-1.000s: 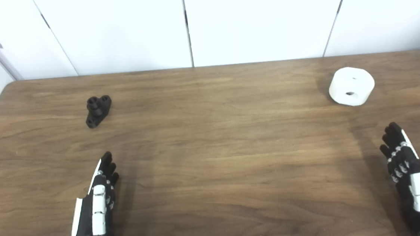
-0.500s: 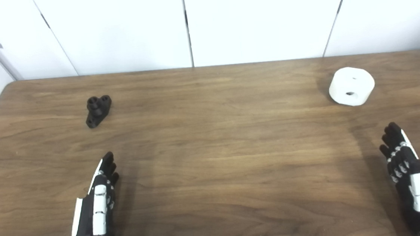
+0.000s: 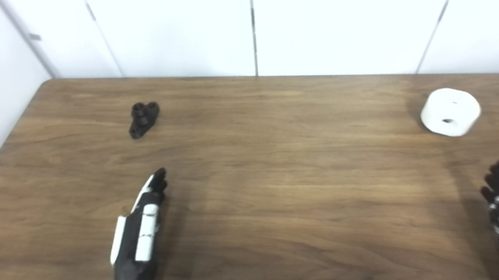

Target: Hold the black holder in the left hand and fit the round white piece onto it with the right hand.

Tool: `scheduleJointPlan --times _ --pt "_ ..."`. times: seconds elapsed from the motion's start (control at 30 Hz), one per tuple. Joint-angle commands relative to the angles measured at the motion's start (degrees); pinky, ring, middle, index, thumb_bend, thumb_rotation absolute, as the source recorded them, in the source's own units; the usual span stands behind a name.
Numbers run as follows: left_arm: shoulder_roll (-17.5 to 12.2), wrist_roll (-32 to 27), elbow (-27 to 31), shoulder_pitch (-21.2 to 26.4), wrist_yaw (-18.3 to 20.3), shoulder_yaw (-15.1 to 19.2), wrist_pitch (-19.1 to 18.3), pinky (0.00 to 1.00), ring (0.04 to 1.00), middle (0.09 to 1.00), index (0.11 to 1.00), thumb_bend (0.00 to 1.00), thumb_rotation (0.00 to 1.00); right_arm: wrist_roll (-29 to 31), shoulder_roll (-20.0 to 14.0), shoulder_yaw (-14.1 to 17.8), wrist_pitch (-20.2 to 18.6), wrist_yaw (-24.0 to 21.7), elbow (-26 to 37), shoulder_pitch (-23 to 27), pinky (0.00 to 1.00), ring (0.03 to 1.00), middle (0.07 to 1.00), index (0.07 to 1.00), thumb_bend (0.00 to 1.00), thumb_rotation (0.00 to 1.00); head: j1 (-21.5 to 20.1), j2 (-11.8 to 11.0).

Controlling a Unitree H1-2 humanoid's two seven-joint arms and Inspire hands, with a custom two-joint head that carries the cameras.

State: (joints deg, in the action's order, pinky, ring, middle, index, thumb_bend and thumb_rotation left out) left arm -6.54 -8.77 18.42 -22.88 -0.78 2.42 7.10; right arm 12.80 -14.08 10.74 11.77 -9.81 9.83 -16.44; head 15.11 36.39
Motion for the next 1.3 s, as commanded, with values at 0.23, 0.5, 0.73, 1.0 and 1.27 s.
scheduleJointPlan --times 0.23,0.5,0.73,1.0,1.27 --pt "3.76 3.00 -0.03 -1.12 -1.31 -2.69 2.52 0.99 0.972 0.963 0.915 0.45 0.88 0.60 -1.83 0.93 0.49 -0.97 -2.79 -0.66 1.00 1.000 1.000 0.999 0.67 1.00 2.78 -2.64" --pt "4.06 5.11 -0.67 -1.57 -2.47 -4.15 3.51 0.97 0.972 0.963 0.914 0.46 0.88 1.36 -2.15 1.56 1.92 -2.16 -4.35 -0.53 1.00 1.000 1.000 0.988 0.70 1.00 3.49 -4.44" --pt "3.51 6.78 -0.94 -1.78 -3.23 -4.91 3.90 0.98 0.972 0.965 0.919 0.42 0.90 0.90 -1.14 2.17 0.29 -0.58 -3.94 -1.24 1.00 0.983 0.963 0.931 0.64 1.00 3.27 -5.14" --pt "3.87 11.47 -1.32 -1.69 -6.06 -3.89 4.21 0.87 0.922 0.930 0.891 0.42 0.76 0.47 -0.71 1.93 0.35 -0.12 -4.28 -1.34 1.00 0.983 0.960 0.925 0.66 0.99 2.81 -6.40" --pt "5.13 22.98 1.27 -0.05 -13.77 0.21 2.03 0.81 0.833 0.833 0.805 0.48 0.41 -1.38 -0.18 1.05 2.04 -0.16 -4.88 -1.63 1.00 0.981 0.960 0.928 0.67 1.00 1.41 -7.02"
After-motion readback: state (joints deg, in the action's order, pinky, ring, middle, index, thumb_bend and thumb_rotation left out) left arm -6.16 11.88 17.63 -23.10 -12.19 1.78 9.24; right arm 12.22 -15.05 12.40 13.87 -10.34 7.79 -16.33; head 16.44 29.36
